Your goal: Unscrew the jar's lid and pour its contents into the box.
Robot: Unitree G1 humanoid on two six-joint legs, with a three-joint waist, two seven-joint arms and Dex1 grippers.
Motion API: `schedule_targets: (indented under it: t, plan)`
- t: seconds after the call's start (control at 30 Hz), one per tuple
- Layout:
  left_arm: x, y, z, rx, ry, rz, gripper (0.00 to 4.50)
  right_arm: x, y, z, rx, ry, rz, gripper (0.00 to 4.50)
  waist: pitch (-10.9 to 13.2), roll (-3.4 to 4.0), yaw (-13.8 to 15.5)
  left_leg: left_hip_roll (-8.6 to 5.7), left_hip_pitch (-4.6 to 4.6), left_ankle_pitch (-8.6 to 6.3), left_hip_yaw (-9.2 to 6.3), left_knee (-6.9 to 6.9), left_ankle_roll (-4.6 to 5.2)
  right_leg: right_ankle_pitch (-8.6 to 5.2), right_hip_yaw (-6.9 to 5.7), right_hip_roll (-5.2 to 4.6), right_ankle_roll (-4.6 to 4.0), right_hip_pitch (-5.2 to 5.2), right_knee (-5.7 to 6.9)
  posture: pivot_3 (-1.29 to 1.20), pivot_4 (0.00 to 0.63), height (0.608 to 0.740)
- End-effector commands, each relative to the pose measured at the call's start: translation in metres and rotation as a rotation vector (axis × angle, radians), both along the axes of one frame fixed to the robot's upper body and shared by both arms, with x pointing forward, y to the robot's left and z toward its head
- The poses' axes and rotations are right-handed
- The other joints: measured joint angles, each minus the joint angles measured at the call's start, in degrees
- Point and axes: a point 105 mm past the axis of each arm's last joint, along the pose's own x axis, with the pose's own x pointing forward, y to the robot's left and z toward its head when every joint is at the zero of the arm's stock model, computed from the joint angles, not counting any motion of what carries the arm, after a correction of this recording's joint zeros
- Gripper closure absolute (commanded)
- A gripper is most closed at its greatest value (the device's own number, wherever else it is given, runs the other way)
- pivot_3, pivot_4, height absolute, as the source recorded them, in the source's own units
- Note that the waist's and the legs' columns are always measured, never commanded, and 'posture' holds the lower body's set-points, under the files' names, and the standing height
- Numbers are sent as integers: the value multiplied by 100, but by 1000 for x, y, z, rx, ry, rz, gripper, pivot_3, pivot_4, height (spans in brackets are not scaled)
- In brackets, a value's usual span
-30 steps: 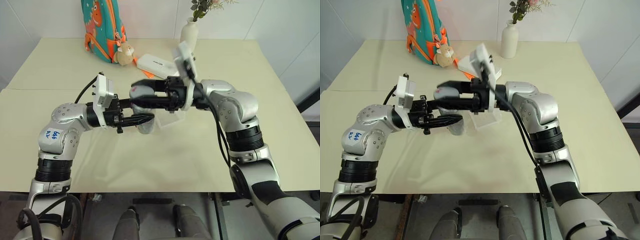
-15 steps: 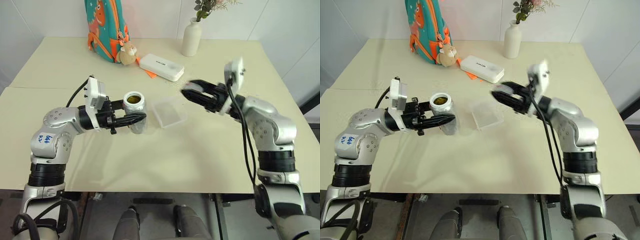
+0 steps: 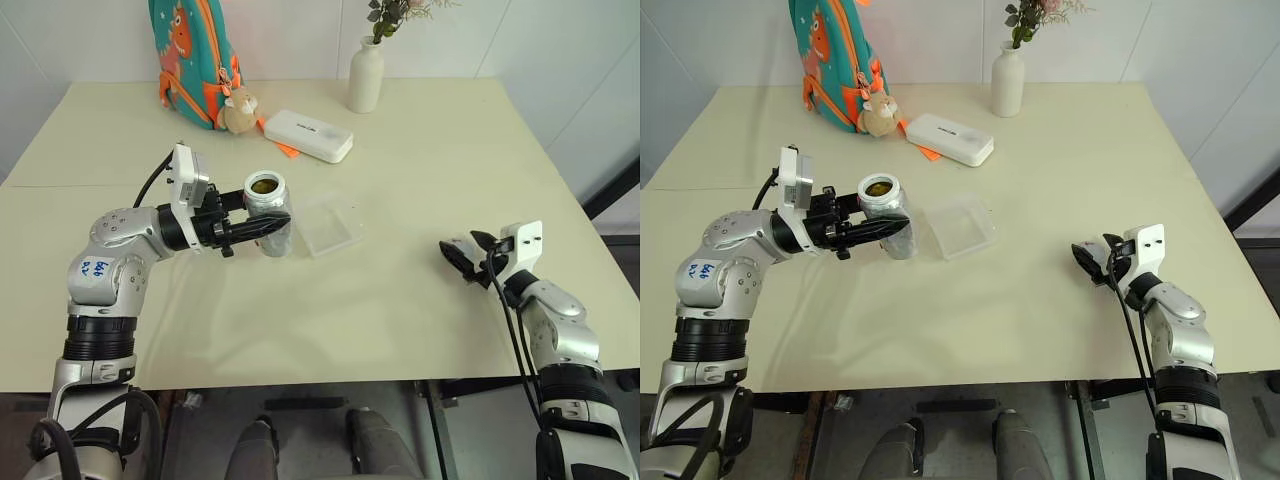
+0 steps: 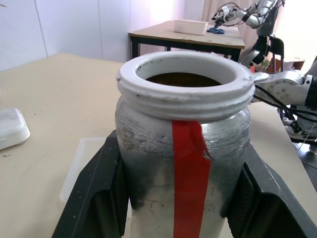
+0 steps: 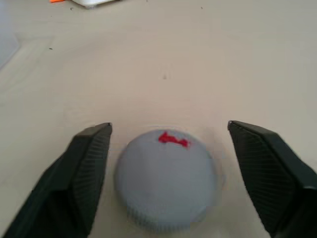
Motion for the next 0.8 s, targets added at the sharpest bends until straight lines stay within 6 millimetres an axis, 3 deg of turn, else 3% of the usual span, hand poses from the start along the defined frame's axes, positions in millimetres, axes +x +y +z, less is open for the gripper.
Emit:
schedule_targets:
  t: [0.03, 0.13, 0.27, 0.37, 0.53, 0.63, 0.8]
  plan:
    - [5, -1, 13, -3, -66, 5, 2471, 0, 0, 34, 7, -105, 16, 18, 0, 0, 3, 0, 0, 0, 0, 2, 0, 0, 0, 0, 1, 0, 0, 0, 150, 740]
    - [17, 0, 17, 5, -101, 51, 2471, -3, 11, 63, -10, -166, 84, 18, 0, 0, 14, 0, 0, 0, 0, 3, 0, 1, 1, 1, 1, 0, 1, 0, 150, 740]
    - [43, 3, 26, 0, -111, 126, 2471, -23, 57, 104, -78, -229, 330, 18, 1, 1, 32, -1, -2, 0, 0, 6, 1, 2, 1, 1, 3, 0, -1, 0, 150, 740]
    - [61, 3, 26, 44, -89, 175, 2471, -41, 82, 119, -156, -233, 457, 18, 1, 1, 55, 0, -3, -1, -3, 3, 2, 1, -2, 3, 4, 0, -5, 0, 150, 740]
    - [86, 1, 24, 152, -101, 255, 2471, -64, 101, 130, -233, -211, 552, 18, 1, 1, 140, -2, -14, -7, -2, 3, 9, 1, -2, 1, 4, -5, -21, 0, 150, 740]
    - [99, -10, 22, 228, -132, 290, 2471, -74, 105, 131, -237, -216, 560, 18, 1, 0, 194, -2, -20, -9, -3, 3, 10, 1, -5, 2, 5, -8, -24, 0, 150, 740]
    - [116, -28, 32, 357, -390, 429, 2471, -74, 95, 116, -226, -190, 478, 18, 1, -1, 324, -3, -36, -23, -2, 15, 23, 3, -5, 0, 9, -8, -46, 0, 150, 740]
